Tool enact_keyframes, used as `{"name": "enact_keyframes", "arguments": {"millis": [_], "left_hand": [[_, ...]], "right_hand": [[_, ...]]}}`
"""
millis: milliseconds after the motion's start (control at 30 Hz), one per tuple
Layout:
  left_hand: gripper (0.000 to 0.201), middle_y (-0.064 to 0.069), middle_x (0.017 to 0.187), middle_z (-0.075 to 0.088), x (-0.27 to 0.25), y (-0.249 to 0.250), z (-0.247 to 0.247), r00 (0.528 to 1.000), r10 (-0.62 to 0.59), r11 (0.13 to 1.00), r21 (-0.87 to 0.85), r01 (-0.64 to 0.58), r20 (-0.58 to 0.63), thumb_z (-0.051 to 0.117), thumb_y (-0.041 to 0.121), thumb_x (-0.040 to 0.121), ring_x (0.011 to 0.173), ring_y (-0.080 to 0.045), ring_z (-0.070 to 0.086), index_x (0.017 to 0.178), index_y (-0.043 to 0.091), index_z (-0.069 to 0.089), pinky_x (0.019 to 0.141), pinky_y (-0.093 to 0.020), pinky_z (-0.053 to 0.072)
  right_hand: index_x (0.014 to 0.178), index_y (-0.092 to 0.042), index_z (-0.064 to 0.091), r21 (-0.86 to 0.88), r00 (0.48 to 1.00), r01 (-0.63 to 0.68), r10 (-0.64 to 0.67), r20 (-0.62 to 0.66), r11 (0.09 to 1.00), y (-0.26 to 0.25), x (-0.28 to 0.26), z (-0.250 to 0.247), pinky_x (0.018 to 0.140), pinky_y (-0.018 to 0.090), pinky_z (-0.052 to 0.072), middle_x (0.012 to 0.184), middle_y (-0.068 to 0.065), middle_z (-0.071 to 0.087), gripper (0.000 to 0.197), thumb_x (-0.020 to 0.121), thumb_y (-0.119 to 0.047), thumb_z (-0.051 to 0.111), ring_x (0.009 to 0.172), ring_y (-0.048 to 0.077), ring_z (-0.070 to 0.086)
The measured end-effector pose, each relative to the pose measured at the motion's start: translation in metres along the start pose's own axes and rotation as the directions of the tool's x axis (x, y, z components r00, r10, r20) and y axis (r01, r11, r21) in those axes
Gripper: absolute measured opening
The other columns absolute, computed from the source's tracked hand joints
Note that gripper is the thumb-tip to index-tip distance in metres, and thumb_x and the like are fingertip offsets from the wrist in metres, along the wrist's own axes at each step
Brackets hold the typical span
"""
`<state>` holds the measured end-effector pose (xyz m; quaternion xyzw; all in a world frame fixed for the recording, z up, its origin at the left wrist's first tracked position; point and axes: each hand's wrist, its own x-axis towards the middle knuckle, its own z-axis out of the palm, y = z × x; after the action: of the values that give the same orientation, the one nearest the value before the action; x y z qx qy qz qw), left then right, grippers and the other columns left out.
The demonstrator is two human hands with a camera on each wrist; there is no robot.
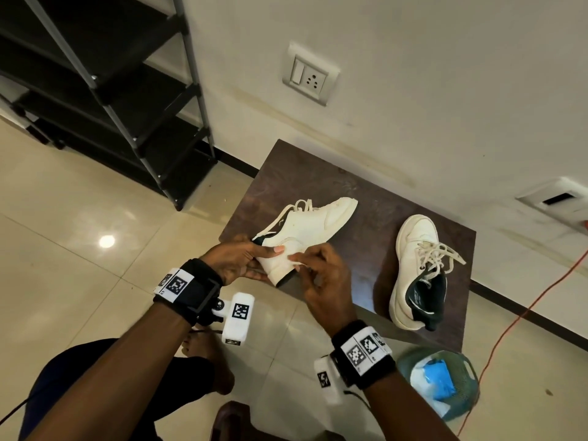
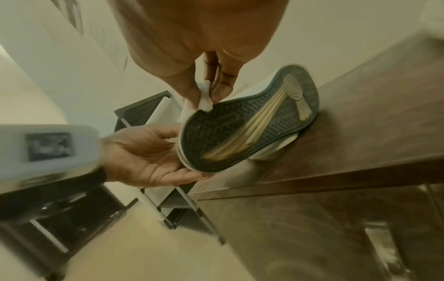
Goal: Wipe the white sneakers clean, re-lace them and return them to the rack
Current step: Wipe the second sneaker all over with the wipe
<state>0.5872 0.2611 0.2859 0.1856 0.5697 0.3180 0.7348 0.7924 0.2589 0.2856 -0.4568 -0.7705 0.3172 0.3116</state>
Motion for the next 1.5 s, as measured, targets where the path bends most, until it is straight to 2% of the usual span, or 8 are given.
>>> {"name": "enact_keyframes", "arguments": {"millis": [200, 400, 600, 700, 900, 1067, 1367, 1500], "left_hand": [[0.035, -0.014, 0.113, 0.075, -0.002, -0.006, 0.006, 1.0, 0.026, 0.999, -0.038, -0.026, 0.014, 0.074, 0.016, 0.088, 0.102, -0.031, 0.073, 0.121, 0.009, 0.066, 0.083, -0.045, 0.062], [0.041, -0.012, 0.112, 0.076, -0.002, -0.006, 0.003, 0.998, 0.061, 0.996, 0.063, -0.061, -0.011, 0.076, 0.013, 0.087, 0.099, -0.026, 0.074, 0.125, 0.002, 0.065, 0.078, -0.041, 0.063], [0.022, 0.002, 0.103, 0.078, -0.005, -0.014, 0.018, 0.99, 0.139, 0.979, 0.15, -0.141, 0.02, 0.075, 0.009, 0.088, 0.093, -0.013, 0.074, 0.109, 0.013, 0.07, 0.072, -0.032, 0.062], [0.02, 0.007, 0.094, 0.077, -0.006, -0.016, 0.02, 0.991, 0.131, 0.986, 0.111, -0.127, -0.029, 0.076, 0.01, 0.088, 0.086, -0.011, 0.073, 0.102, 0.019, 0.064, 0.073, -0.035, 0.062], [0.036, 0.002, 0.107, 0.077, -0.007, -0.019, 0.023, 0.99, 0.099, 0.993, 0.08, -0.091, -0.097, 0.076, 0.046, 0.086, 0.103, -0.022, 0.071, 0.115, 0.026, 0.071, 0.085, -0.057, 0.059], [0.074, -0.002, 0.115, 0.075, -0.003, -0.018, 0.021, 0.995, -0.021, 0.997, -0.074, 0.014, -0.094, 0.049, 0.088, 0.076, 0.103, -0.028, 0.074, 0.126, 0.035, 0.065, 0.077, -0.049, 0.062], [0.049, -0.003, 0.096, 0.079, 0.006, -0.034, 0.036, 0.983, 0.161, 0.975, 0.168, -0.145, -0.088, 0.098, 0.03, 0.06, 0.093, -0.024, 0.075, 0.103, 0.019, 0.077, 0.077, -0.048, 0.061], [0.045, 0.002, 0.077, 0.072, 0.013, -0.035, 0.03, 0.971, 0.208, 0.959, 0.221, -0.179, -0.118, 0.097, 0.019, 0.057, 0.075, -0.017, 0.069, 0.096, 0.01, 0.076, 0.059, -0.031, 0.052]], "right_hand": [[0.1, -0.015, 0.079, 0.05, 0.933, -0.244, 0.249, -0.258, 0.968, 0.046, 0.041, -0.029, 0.073, 0.003, 0.042, 0.098, 0.004, 0.065, 0.026, 0.085, 0.005, 0.07, 0.085, 0.002, 0.062], [0.106, -0.014, 0.079, -0.024, 0.999, 0.036, -0.036, 0.011, 0.999, 0.016, 0.014, 0.006, 0.083, 0.018, 0.048, 0.101, 0.003, 0.057, 0.029, 0.086, 0.004, 0.068, 0.096, 0.019, 0.057], [0.103, -0.01, 0.079, -0.053, 0.963, -0.218, 0.205, -0.175, 0.975, 0.054, 0.072, -0.039, 0.082, 0.005, 0.041, 0.108, 0.01, 0.065, 0.025, 0.09, 0.005, 0.064, 0.095, 0.021, 0.063], [0.102, -0.012, 0.079, -0.065, 0.973, -0.18, 0.168, -0.158, 0.982, 0.031, 0.058, -0.016, 0.083, 0.011, 0.047, 0.104, 0.003, 0.063, 0.026, 0.087, 0.005, 0.065, 0.093, 0.012, 0.061], [0.103, -0.011, 0.08, 0.0, 0.986, -0.074, 0.073, -0.15, 0.997, 0.017, 0.026, 0.01, 0.078, 0.012, 0.047, 0.096, 0.001, 0.062, 0.028, 0.085, 0.007, 0.068, 0.09, 0.008, 0.061], [0.103, -0.01, 0.079, -0.214, 0.992, -0.051, 0.025, -0.123, 0.975, 0.053, 0.055, -0.025, 0.085, 0.022, 0.049, 0.099, 0.005, 0.061, 0.027, 0.087, 0.006, 0.065, 0.092, 0.023, 0.061], [0.103, -0.01, 0.079, -0.096, 0.991, -0.056, 0.044, -0.125, 0.994, 0.028, 0.007, -0.001, 0.075, 0.014, 0.047, 0.095, -0.001, 0.061, 0.028, 0.083, 0.007, 0.068, 0.085, 0.01, 0.06], [0.108, -0.014, 0.077, -0.261, 0.981, 0.164, -0.13, 0.141, 0.951, 0.016, 0.011, 0.002, 0.068, 0.029, 0.05, 0.099, 0.005, 0.062, 0.028, 0.085, -0.009, 0.063, 0.093, 0.02, 0.059]]}}
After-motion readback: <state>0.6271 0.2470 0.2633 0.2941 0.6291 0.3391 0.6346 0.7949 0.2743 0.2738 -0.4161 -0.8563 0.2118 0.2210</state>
